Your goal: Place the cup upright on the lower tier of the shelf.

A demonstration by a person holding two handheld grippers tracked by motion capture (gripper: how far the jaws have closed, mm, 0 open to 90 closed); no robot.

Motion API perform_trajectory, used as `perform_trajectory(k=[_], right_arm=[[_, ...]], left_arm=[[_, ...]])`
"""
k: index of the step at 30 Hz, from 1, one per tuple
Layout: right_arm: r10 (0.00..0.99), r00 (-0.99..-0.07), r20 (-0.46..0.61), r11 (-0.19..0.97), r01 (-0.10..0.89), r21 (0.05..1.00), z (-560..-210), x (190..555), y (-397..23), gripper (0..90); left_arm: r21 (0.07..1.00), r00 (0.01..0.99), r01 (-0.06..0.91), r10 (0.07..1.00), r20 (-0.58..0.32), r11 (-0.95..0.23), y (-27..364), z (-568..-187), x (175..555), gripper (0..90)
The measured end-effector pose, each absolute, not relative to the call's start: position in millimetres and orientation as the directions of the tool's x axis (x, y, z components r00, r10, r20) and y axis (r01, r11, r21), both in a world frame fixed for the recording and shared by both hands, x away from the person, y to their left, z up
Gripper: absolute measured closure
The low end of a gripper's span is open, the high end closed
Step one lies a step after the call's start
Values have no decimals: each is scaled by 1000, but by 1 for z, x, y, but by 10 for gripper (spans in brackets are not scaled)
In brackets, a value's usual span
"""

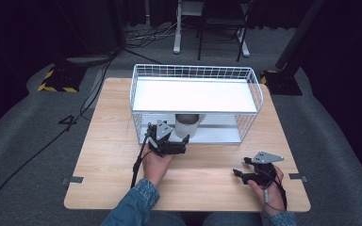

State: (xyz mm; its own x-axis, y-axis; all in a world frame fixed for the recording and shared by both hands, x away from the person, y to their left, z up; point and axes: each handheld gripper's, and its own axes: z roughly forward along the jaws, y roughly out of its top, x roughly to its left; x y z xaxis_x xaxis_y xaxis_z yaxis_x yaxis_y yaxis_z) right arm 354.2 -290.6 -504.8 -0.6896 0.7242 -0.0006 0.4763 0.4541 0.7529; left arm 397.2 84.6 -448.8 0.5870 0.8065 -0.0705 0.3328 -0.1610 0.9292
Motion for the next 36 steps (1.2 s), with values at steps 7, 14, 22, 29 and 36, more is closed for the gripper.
perform_trajectory(k=[7, 14, 22, 29, 36], right_arm=[[720, -693, -1, 457, 473, 753, -505, 355, -291, 284], [718, -696, -1, 458, 472, 753, -505, 355, -291, 284], [710, -704, -2, 465, 467, 752, -505, 356, -291, 284], [709, -705, -1, 465, 467, 752, -505, 357, -291, 284], [709, -705, -1, 465, 467, 752, -505, 357, -291, 284]], left_arm=[[941, 603, 311, 793, -89, -132, 108, -435, 371, 0], [942, 595, 306, 800, -79, -135, 129, -427, 351, 0], [943, 598, 294, 800, -53, -157, 153, -418, 330, 0], [941, 603, 298, 796, -57, -158, 185, -417, 313, 0], [935, 585, 319, 808, -68, -152, 214, -427, 302, 0]])
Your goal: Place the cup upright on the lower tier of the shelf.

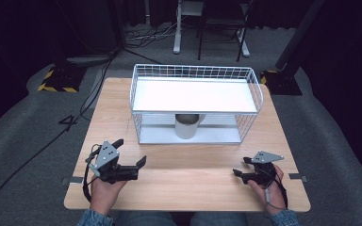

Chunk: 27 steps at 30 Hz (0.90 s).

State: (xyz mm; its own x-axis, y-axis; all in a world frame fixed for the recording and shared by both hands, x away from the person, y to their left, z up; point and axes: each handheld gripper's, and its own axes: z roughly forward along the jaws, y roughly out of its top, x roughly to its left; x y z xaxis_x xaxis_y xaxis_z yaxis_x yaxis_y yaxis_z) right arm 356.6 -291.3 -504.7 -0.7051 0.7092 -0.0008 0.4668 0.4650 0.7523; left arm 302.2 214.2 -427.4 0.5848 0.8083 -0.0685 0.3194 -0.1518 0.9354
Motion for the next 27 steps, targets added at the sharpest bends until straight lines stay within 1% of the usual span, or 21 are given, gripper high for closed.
perform_trajectory(k=[3, 4, 5, 7, 8, 9, 10, 13, 20, 22, 26, 27], right_arm=[[709, -705, -1, 465, 467, 752, -505, 357, -291, 284], [709, -705, -1, 465, 467, 752, -505, 357, -291, 284], [709, -705, -1, 465, 467, 752, -505, 357, -291, 284], [709, -705, 0, 465, 467, 752, -505, 357, -291, 284], [709, -705, -1, 465, 467, 752, -505, 357, -291, 284], [709, -705, -1, 465, 467, 752, -505, 357, -291, 284], [709, -705, 0, 465, 467, 752, -505, 357, -291, 284], [709, -705, -1, 465, 467, 752, -505, 357, -291, 284], [709, -705, 0, 465, 467, 752, -505, 357, -291, 284], [709, -705, -1, 465, 467, 752, -505, 357, -291, 284], [709, -705, -1, 465, 467, 752, -505, 357, -291, 284], [709, -705, -1, 465, 467, 752, -505, 357, -291, 284]], left_arm=[[933, 563, 336, 821, -92, -126, 224, -431, 301, 0], [929, 561, 356, 819, -123, -104, 233, -434, 301, 0], [925, 559, 366, 818, -132, -101, 238, -435, 301, 0], [922, 551, 374, 824, -134, -101, 242, -437, 300, 0], [917, 535, 382, 837, -115, -118, 248, -442, 300, 0], [917, 535, 382, 837, -115, -118, 248, -442, 300, 0], [902, 523, 402, 848, -88, -155, 254, -447, 300, 0], [883, 515, 426, 855, -58, -197, 263, -453, 300, 0], [863, 505, 455, 862, -46, -220, 273, -467, 298, 0], [841, 492, 485, 870, -37, -238, 277, -473, 299, 0], [824, 485, 517, 872, -59, -231, 280, -478, 301, 0], [806, 483, 540, 873, -63, -241, 282, -482, 302, 0]])
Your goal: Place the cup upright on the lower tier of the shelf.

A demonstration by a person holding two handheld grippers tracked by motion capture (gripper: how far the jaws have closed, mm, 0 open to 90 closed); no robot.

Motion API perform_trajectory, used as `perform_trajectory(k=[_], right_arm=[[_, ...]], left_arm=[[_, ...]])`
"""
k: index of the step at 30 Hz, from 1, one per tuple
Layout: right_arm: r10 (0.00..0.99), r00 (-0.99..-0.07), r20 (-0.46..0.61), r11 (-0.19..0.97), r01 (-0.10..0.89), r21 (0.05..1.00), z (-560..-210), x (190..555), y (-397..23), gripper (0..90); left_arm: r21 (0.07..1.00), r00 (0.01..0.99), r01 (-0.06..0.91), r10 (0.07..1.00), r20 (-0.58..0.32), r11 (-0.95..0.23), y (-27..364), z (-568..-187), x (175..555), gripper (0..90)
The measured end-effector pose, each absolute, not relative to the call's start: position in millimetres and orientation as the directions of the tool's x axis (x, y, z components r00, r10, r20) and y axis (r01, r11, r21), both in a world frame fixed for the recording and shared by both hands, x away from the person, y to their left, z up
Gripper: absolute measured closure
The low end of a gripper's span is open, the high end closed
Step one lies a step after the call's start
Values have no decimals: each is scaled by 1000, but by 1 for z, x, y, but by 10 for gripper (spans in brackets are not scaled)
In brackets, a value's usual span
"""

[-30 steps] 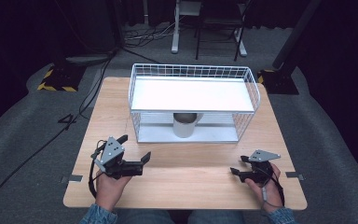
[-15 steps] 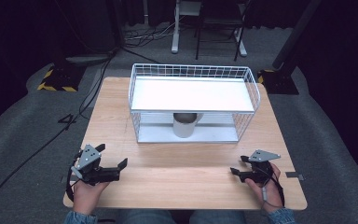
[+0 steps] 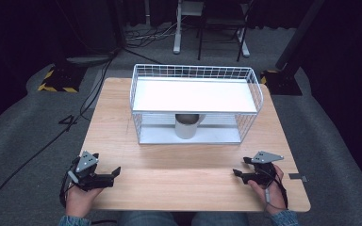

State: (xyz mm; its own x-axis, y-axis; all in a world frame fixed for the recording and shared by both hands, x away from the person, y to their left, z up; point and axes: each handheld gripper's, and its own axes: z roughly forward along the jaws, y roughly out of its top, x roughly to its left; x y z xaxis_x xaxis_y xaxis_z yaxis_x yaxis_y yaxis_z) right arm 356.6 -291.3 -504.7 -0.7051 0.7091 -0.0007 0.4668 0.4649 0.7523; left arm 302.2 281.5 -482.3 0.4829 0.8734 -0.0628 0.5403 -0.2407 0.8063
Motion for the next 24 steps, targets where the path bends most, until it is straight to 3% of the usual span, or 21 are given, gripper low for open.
perform_trajectory(k=[14, 24], right_arm=[[708, -706, -1, 466, 466, 752, -505, 357, -291, 284], [710, -704, 1, 464, 468, 752, -505, 357, -292, 284]], left_arm=[[678, 459, 672, 886, -65, -299, 276, -506, 312, 0], [669, 434, 678, 901, -29, -305, 269, -507, 313, 2]])
